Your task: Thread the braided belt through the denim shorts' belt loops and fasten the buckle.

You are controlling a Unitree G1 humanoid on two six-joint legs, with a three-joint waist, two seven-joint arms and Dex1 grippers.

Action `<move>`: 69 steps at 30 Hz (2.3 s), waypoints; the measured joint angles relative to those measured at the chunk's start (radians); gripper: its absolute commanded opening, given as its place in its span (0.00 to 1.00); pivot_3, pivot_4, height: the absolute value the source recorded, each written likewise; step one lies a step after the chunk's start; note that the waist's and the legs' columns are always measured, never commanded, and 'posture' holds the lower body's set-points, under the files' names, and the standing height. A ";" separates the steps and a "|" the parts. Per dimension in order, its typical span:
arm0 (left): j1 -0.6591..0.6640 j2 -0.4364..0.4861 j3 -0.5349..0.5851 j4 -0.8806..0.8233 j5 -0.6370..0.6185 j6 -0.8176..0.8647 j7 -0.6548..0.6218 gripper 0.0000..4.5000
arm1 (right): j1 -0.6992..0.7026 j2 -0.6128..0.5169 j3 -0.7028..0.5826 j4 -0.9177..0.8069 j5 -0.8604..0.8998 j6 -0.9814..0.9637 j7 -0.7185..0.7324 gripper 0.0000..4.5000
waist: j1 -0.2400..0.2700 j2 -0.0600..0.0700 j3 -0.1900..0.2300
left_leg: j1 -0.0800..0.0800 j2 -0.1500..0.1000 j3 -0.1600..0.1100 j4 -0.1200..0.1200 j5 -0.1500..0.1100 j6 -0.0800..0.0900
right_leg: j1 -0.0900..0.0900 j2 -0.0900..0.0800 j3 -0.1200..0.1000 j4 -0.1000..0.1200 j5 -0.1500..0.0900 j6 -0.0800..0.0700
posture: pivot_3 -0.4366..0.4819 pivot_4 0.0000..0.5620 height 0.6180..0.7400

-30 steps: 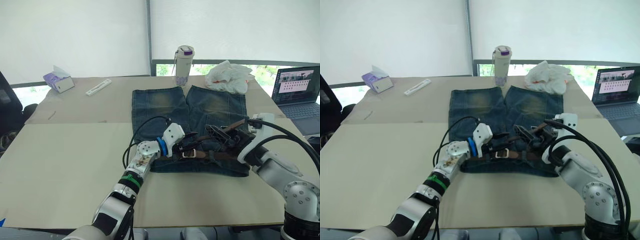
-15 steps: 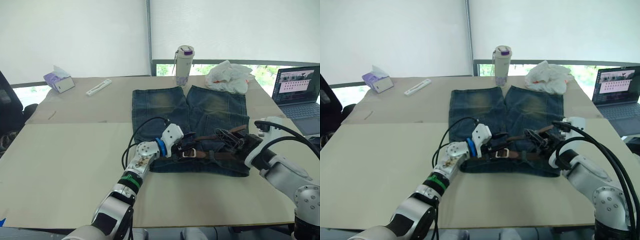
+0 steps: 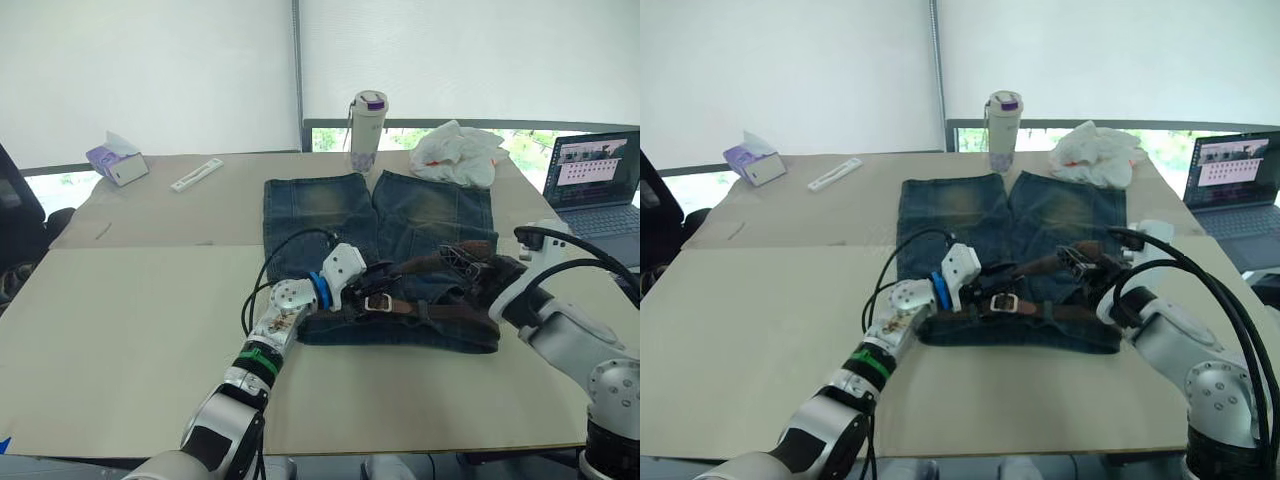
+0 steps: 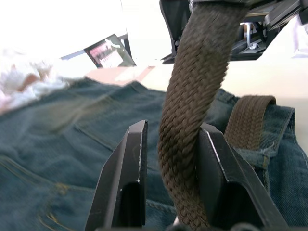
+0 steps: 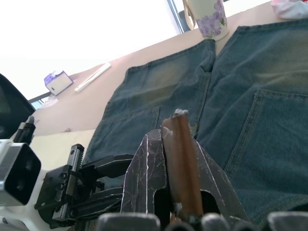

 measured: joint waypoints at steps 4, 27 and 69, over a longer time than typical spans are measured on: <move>0.009 0.004 -0.001 -0.054 -0.005 -0.011 0.012 0.31 | -0.051 0.048 0.046 0.009 0.003 -0.002 -0.035 0.01 | 0.001 0.001 0.000 | 0.000 0.000 0.000 0.000 0.000 0.000 | 0.000 0.000 0.000 0.000 0.000 0.000 | 0.48 0.27 1.00; 0.001 0.005 -0.033 0.039 0.247 -0.382 0.374 0.38 | -0.136 0.128 0.103 0.032 0.059 -0.020 -0.191 0.00 | 0.001 0.005 -0.002 | 0.000 0.000 0.000 0.000 0.000 0.000 | 0.000 0.000 0.000 0.000 0.001 -0.001 | 0.48 0.27 1.00; -0.002 0.000 -0.052 0.059 0.205 -0.407 0.388 0.39 | -0.135 0.140 0.151 0.032 0.076 -0.058 -0.213 0.00 | 0.001 0.005 -0.001 | 0.000 0.000 0.000 0.000 0.000 0.000 | 0.000 0.000 0.000 0.000 0.001 -0.001 | 0.48 0.27 1.00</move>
